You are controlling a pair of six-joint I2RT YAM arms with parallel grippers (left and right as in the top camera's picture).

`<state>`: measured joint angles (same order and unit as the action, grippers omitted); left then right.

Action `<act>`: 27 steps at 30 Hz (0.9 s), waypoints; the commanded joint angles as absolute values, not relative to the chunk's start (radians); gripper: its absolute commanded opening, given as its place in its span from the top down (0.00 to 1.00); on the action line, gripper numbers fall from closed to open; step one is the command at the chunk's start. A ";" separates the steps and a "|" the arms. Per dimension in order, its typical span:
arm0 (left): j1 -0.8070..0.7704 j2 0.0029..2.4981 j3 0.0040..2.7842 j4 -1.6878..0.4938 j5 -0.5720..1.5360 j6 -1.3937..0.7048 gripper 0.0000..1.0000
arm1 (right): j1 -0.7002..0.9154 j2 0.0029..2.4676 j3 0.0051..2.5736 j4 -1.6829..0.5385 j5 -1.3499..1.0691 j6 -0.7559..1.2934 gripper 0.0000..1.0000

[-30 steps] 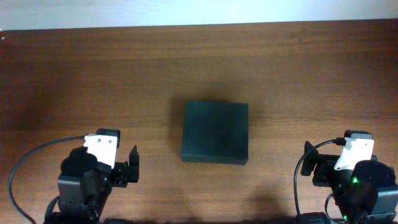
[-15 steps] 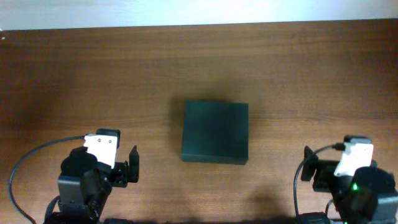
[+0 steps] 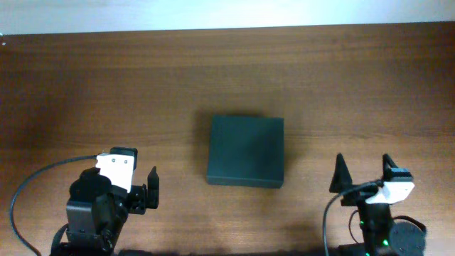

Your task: Pack container

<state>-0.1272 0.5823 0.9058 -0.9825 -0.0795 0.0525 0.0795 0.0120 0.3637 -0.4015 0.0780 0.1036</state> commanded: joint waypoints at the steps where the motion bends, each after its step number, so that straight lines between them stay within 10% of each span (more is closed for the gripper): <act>1: -0.130 0.580 0.901 -0.980 -0.083 0.068 0.01 | 0.086 0.004 0.189 -0.179 0.165 0.105 0.01; 27: -0.130 0.580 0.901 -0.980 -0.083 0.068 0.01 | 0.084 0.006 0.048 -0.166 0.136 0.106 0.01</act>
